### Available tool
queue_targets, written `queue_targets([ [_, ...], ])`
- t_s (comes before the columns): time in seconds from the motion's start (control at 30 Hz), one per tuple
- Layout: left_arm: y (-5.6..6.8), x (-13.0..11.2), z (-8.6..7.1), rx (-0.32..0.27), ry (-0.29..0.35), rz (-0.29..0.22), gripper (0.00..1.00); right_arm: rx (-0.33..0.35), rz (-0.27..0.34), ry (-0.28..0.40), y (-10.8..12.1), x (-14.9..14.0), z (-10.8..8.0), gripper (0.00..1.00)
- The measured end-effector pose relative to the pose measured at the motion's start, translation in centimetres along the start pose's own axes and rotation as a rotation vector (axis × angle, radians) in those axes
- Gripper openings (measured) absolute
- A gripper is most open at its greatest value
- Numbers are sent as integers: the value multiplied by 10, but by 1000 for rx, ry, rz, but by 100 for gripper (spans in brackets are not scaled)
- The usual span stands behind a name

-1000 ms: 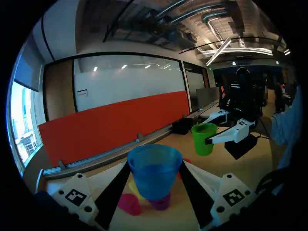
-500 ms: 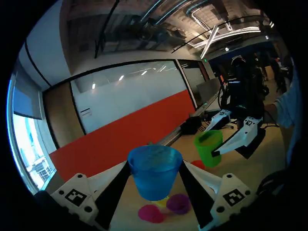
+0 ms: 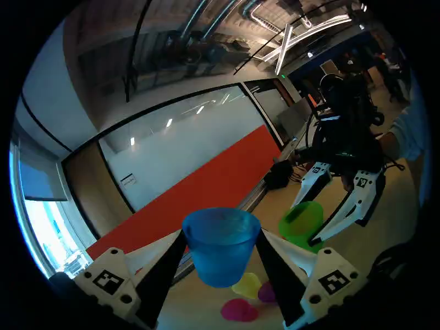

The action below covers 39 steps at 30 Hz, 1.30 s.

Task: Pour water

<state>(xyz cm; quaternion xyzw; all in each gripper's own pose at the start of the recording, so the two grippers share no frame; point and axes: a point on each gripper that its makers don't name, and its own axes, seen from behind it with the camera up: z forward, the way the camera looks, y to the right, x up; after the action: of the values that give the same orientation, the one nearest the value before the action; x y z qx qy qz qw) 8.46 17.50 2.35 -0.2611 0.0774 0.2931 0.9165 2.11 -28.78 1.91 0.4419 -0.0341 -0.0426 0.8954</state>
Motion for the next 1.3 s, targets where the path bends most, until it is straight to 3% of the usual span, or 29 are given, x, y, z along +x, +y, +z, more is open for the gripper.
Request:
queue_targets([
  [0.7, -10, 28, 4, 41, 4, 277, 87, 66, 10, 18, -25, 4, 22, 91],
  [1.3, -8, 45, 11, 63, 15, 475, 87, 74, 3, 25, -23, 5, 28, 91],
])
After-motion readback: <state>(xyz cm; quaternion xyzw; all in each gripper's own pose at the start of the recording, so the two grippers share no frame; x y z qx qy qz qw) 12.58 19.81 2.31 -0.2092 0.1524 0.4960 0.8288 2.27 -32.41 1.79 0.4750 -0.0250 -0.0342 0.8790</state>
